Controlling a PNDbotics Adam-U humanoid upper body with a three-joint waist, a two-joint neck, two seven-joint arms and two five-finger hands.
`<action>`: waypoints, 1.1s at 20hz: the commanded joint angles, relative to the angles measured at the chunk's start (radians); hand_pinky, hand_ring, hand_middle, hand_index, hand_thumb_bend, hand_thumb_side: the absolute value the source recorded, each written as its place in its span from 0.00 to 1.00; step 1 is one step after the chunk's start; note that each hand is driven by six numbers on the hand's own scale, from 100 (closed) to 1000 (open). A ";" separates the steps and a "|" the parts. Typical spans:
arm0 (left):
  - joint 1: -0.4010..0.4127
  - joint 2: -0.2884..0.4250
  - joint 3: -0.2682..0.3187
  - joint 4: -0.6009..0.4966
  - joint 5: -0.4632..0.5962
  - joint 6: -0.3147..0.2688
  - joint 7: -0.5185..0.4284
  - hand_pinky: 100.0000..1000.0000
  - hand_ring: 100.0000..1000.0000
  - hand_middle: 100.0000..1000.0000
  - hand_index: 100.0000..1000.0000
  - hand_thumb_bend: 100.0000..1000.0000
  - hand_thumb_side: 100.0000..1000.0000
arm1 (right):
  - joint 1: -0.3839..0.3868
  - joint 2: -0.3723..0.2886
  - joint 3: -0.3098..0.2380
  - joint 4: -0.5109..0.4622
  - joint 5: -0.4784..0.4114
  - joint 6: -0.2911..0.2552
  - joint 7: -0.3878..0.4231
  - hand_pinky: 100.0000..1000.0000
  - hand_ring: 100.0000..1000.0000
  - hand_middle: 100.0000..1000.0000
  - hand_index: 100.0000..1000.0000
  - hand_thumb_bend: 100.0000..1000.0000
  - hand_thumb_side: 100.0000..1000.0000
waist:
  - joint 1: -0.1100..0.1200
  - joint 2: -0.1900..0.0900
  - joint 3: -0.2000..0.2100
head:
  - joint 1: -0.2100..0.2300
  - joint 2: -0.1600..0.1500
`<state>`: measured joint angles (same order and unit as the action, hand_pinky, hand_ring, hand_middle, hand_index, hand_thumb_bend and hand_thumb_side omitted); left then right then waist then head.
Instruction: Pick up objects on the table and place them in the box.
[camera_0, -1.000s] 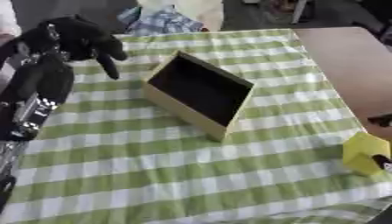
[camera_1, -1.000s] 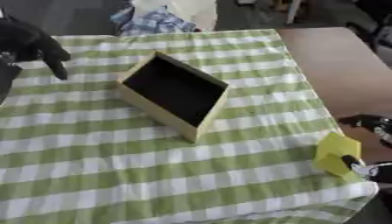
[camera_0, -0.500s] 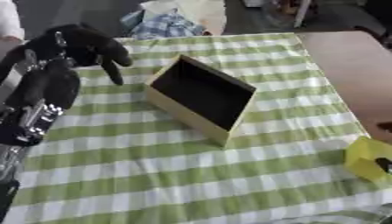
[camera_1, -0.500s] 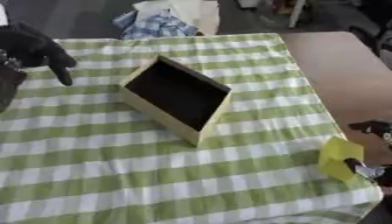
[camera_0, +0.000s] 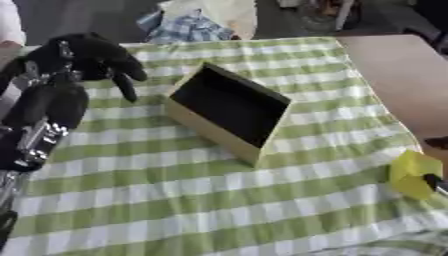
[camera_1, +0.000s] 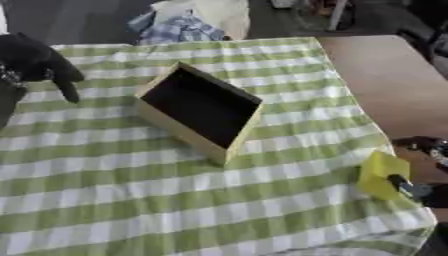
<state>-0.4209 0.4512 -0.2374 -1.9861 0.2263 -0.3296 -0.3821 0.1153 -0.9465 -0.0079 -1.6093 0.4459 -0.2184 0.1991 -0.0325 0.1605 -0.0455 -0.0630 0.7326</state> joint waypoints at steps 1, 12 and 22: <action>-0.003 0.005 0.011 -0.014 -0.008 0.005 -0.002 0.47 0.66 0.64 0.81 0.00 0.62 | 0.008 -0.030 -0.045 -0.026 -0.012 -0.005 -0.011 0.96 0.87 0.85 1.00 0.11 0.56 | -0.003 -0.012 -0.006 | 0.006 0.002; 0.005 -0.002 0.013 -0.014 -0.014 0.014 -0.013 0.47 0.66 0.64 0.81 0.00 0.62 | 0.039 -0.037 -0.101 -0.087 -0.003 -0.004 -0.027 0.97 0.87 0.85 0.99 0.09 0.53 | -0.008 -0.024 -0.016 | 0.005 -0.004; 0.006 -0.006 0.013 -0.014 -0.017 0.020 -0.020 0.47 0.66 0.64 0.81 0.00 0.63 | 0.040 -0.046 -0.091 -0.127 0.031 -0.049 -0.001 0.99 0.89 0.87 1.00 0.17 0.58 | -0.007 -0.024 -0.014 | -0.004 0.004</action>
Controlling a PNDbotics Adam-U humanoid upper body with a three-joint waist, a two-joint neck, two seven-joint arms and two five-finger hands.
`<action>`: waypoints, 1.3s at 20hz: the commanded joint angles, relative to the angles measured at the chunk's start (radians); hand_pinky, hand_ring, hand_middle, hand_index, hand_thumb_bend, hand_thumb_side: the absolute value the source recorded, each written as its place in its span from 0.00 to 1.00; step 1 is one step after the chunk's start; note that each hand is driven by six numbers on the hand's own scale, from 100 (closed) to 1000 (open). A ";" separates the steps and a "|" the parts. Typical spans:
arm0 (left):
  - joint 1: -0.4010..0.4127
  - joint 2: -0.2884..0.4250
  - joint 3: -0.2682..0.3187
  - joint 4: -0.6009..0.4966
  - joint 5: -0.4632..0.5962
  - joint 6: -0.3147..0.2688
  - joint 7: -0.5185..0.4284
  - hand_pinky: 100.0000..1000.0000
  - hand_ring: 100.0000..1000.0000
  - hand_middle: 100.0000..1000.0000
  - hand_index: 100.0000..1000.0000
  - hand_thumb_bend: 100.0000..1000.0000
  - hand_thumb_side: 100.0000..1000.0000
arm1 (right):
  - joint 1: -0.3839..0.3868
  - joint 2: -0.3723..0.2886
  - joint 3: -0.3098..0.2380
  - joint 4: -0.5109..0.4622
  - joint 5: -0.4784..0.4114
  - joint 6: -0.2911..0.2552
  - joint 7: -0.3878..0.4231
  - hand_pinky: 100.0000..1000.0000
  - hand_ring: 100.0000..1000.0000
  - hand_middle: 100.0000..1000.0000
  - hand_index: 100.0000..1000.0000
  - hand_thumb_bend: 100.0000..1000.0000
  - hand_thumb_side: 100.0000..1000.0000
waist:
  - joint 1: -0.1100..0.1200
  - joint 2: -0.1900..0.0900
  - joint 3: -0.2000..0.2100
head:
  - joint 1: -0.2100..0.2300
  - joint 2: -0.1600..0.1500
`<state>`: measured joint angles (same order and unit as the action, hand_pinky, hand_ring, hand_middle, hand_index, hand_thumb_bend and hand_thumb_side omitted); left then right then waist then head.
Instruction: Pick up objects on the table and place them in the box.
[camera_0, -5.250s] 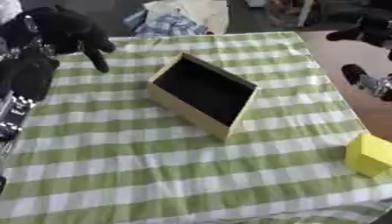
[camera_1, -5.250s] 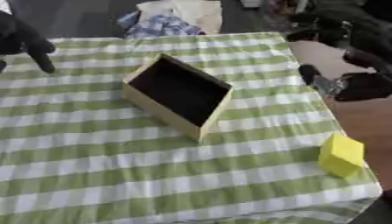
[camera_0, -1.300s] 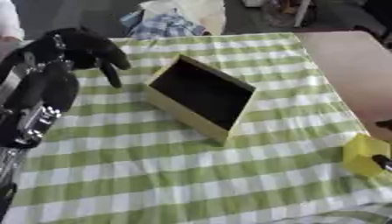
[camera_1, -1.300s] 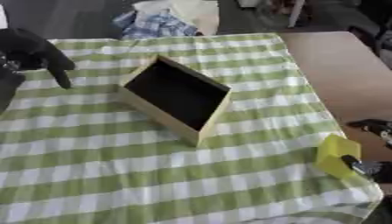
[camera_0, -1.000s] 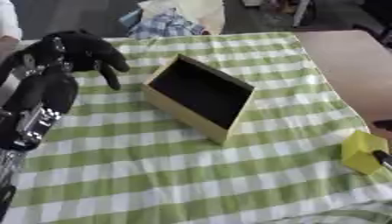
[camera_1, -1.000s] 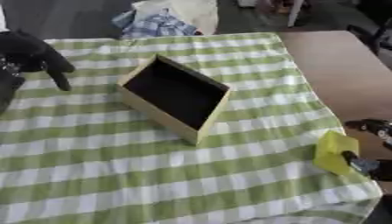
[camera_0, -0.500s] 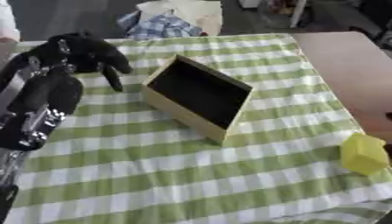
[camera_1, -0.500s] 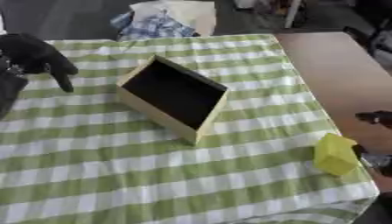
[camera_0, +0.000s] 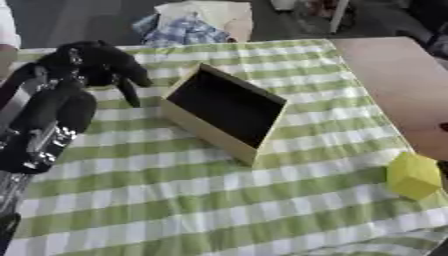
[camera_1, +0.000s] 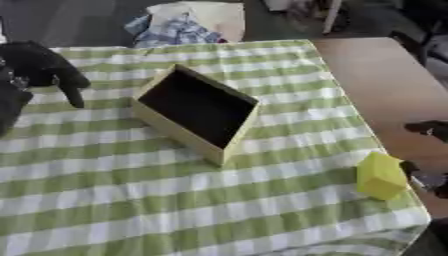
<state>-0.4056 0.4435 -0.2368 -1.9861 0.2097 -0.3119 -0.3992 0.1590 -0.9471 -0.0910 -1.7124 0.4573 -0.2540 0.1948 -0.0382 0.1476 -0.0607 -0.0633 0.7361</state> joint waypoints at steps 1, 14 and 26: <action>-0.009 0.001 0.012 -0.014 0.000 0.003 -0.004 0.47 0.66 0.64 0.81 0.00 0.63 | -0.004 -0.046 -0.004 -0.027 0.028 -0.018 0.004 0.99 0.89 0.87 1.00 0.16 0.59 | -0.001 -0.010 0.001 | -0.006 0.000; -0.004 -0.008 0.007 -0.014 -0.002 0.008 -0.025 0.47 0.66 0.63 0.80 0.00 0.63 | -0.035 -0.051 0.038 0.000 0.039 -0.049 0.046 0.99 0.90 0.89 1.00 0.17 0.65 | 0.000 -0.006 0.011 | -0.021 -0.003; 0.001 -0.013 0.006 -0.014 0.001 0.016 -0.039 0.47 0.66 0.63 0.80 0.00 0.62 | -0.084 -0.059 0.088 0.081 0.029 -0.067 0.102 1.00 0.91 0.89 1.00 0.18 0.67 | -0.001 0.000 0.024 | -0.028 -0.005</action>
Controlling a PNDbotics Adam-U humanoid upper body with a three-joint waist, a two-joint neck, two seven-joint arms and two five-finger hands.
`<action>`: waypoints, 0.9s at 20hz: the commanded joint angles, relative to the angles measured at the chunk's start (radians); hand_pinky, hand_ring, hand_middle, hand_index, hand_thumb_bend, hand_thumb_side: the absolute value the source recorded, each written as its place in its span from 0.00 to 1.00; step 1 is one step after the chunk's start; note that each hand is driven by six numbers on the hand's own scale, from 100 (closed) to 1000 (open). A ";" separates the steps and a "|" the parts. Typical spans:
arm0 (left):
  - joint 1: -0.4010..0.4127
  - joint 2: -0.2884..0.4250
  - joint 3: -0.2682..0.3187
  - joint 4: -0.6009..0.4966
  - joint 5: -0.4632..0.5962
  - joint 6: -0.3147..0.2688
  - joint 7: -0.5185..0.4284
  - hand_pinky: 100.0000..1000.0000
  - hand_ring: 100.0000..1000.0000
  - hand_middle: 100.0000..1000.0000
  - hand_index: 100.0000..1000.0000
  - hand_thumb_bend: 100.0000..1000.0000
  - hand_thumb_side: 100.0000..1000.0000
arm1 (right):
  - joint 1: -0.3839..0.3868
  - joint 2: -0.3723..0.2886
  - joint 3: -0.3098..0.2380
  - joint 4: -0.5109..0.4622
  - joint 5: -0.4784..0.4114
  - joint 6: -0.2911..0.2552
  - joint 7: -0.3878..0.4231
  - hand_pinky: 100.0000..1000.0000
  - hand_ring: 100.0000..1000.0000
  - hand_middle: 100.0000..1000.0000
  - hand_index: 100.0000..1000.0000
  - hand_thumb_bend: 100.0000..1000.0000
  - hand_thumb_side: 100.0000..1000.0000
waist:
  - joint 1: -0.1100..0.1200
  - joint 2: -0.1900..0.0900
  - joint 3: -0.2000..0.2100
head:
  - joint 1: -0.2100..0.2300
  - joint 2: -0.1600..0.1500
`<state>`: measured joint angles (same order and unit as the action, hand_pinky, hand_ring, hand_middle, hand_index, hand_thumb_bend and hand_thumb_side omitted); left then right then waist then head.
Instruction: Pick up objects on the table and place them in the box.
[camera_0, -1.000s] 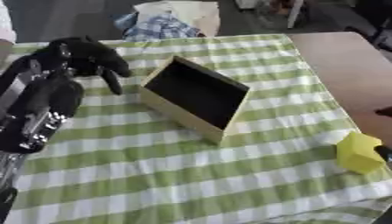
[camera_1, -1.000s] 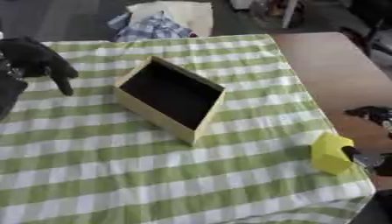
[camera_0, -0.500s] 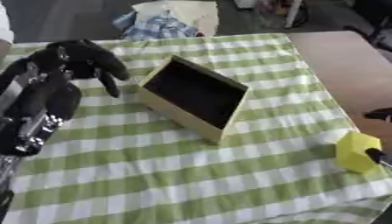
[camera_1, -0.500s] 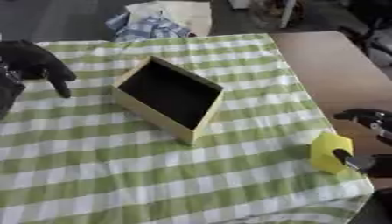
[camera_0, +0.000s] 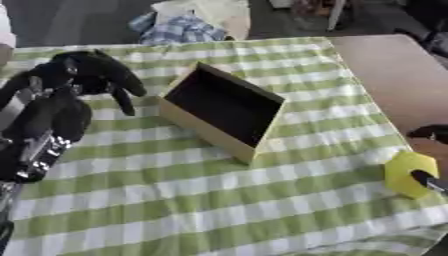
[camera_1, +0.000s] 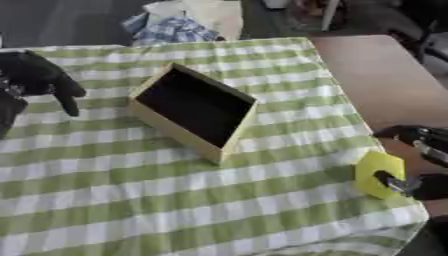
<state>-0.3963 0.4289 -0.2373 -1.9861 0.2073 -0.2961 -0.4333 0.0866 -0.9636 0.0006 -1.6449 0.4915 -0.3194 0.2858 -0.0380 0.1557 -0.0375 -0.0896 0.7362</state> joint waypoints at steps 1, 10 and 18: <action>-0.008 0.001 0.006 -0.014 0.003 0.001 -0.005 0.47 0.66 0.63 0.80 0.00 0.62 | -0.013 -0.042 -0.001 0.020 -0.006 -0.002 0.015 1.00 0.91 0.89 1.00 0.18 0.68 | 0.000 -0.007 0.002 | -0.002 -0.005; -0.006 -0.003 0.005 -0.014 0.004 0.005 -0.012 0.47 0.66 0.62 0.80 0.00 0.62 | -0.021 -0.036 0.008 0.066 -0.009 -0.012 0.039 1.00 0.91 0.88 1.00 0.18 0.71 | 0.001 -0.003 0.002 | -0.005 -0.008; -0.004 -0.005 0.004 -0.014 0.004 0.010 -0.016 0.47 0.65 0.61 0.80 0.00 0.62 | -0.031 -0.033 0.019 0.081 -0.020 -0.012 0.053 0.93 0.80 0.71 0.97 0.18 0.71 | 0.001 0.000 0.005 | -0.008 -0.012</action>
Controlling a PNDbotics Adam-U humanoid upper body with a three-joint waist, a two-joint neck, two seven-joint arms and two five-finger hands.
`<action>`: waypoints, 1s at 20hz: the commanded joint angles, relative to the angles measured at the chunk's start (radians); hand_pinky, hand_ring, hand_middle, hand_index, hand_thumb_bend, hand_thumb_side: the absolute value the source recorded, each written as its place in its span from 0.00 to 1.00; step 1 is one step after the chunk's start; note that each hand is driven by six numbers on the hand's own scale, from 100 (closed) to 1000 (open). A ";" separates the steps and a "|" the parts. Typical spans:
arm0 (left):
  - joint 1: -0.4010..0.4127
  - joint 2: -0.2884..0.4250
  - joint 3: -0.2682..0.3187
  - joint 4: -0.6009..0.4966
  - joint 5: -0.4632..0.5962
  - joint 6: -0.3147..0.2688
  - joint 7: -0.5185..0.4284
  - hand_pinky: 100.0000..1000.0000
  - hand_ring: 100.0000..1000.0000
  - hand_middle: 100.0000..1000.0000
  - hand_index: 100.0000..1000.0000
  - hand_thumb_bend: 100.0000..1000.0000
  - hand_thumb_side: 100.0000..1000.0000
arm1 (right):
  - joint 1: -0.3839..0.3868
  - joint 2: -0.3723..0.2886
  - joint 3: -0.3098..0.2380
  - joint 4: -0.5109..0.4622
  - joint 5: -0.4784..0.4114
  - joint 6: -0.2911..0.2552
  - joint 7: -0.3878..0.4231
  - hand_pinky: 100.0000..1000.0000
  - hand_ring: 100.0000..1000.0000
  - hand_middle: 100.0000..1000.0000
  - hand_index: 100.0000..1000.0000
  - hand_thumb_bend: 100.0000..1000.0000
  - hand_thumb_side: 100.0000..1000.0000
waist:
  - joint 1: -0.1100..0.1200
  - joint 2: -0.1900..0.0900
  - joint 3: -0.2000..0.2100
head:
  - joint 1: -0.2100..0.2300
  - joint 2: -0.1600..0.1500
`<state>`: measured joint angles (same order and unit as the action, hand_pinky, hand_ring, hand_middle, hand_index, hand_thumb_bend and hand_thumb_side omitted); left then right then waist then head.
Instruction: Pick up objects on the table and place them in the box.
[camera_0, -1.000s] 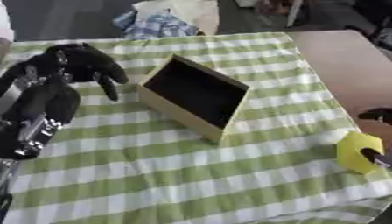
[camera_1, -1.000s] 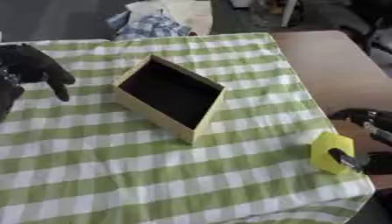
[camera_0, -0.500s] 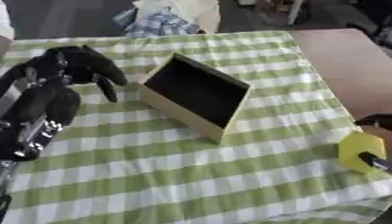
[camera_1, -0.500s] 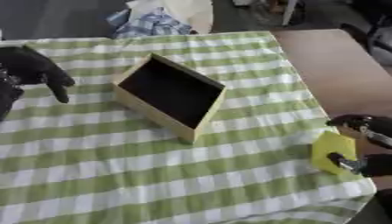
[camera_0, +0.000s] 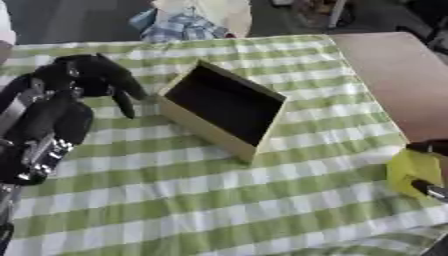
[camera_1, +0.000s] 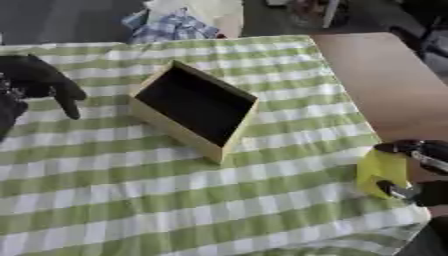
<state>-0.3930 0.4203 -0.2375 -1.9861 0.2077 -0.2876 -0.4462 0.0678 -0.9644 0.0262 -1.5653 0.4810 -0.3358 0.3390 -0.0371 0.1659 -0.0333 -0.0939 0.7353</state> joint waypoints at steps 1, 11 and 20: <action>-0.007 0.003 0.003 -0.014 0.004 0.002 -0.004 0.47 0.65 0.61 0.79 0.00 0.62 | -0.016 -0.032 -0.004 0.004 -0.009 0.007 -0.001 0.92 0.78 0.69 0.97 0.18 0.71 | 0.000 -0.010 0.001 | -0.005 -0.011; -0.005 -0.003 0.002 -0.014 0.006 0.007 -0.009 0.47 0.65 0.61 0.79 0.00 0.61 | -0.042 -0.023 0.016 0.018 -0.024 0.046 -0.023 0.63 0.41 0.41 0.81 0.13 0.62 | 0.002 -0.009 0.005 | -0.012 -0.014; 0.001 -0.006 0.003 -0.014 0.006 0.015 -0.014 0.47 0.65 0.60 0.79 0.00 0.61 | -0.049 -0.019 0.018 0.009 -0.046 0.101 -0.087 0.39 0.31 0.33 0.71 0.04 0.49 | 0.001 -0.008 0.008 | -0.014 -0.010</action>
<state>-0.3859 0.4114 -0.2379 -1.9861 0.2093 -0.2746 -0.4591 0.0260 -0.9591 0.0538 -1.5484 0.4432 -0.2393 0.2595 -0.0349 0.1668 -0.0256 -0.1075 0.7311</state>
